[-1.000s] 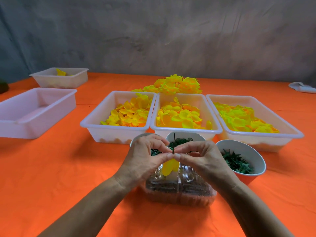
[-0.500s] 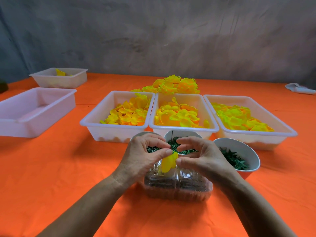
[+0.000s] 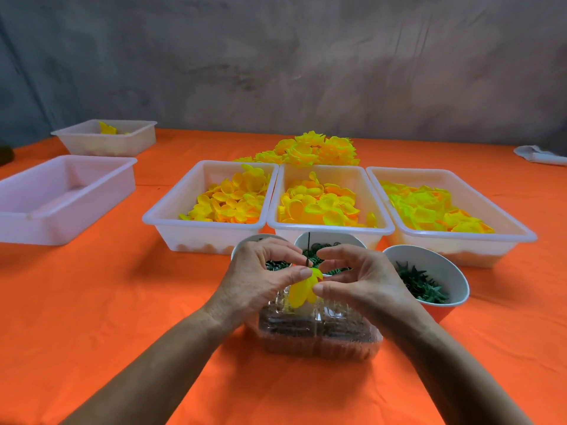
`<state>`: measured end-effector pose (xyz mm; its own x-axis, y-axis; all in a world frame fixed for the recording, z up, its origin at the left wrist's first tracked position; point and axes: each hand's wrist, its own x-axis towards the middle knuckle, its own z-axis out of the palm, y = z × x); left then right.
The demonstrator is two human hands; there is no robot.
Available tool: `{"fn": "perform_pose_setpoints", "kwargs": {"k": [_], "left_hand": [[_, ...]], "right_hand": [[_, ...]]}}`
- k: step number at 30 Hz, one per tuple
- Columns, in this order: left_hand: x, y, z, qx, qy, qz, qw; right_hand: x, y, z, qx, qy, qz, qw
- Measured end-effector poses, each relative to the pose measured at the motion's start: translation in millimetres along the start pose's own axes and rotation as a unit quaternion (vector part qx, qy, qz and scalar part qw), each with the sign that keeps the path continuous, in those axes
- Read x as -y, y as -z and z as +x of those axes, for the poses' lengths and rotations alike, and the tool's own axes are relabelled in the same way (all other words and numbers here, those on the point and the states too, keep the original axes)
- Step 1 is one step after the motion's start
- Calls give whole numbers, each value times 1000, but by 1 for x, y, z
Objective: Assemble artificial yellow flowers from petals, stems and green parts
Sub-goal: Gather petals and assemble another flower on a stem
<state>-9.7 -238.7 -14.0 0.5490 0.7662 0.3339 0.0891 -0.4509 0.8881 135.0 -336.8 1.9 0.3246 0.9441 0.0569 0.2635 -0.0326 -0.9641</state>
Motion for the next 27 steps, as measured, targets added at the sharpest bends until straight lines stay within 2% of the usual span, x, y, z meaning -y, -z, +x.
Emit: {"fn": "perform_pose_setpoints", "kwargs": {"k": [12, 18, 22, 27], "left_hand": [[-1, 1, 2, 21, 12, 0, 1000], [0, 2, 4, 40, 16, 8, 999], [2, 1, 6, 46, 19, 8, 999], [1, 4, 7, 54, 22, 17, 998]], "right_hand": [[6, 3, -2, 18, -28, 53, 998], [5, 2, 1, 24, -21, 45, 998], [2, 4, 8, -17, -3, 53, 998], [-4, 11, 34, -105, 45, 16, 993]]}}
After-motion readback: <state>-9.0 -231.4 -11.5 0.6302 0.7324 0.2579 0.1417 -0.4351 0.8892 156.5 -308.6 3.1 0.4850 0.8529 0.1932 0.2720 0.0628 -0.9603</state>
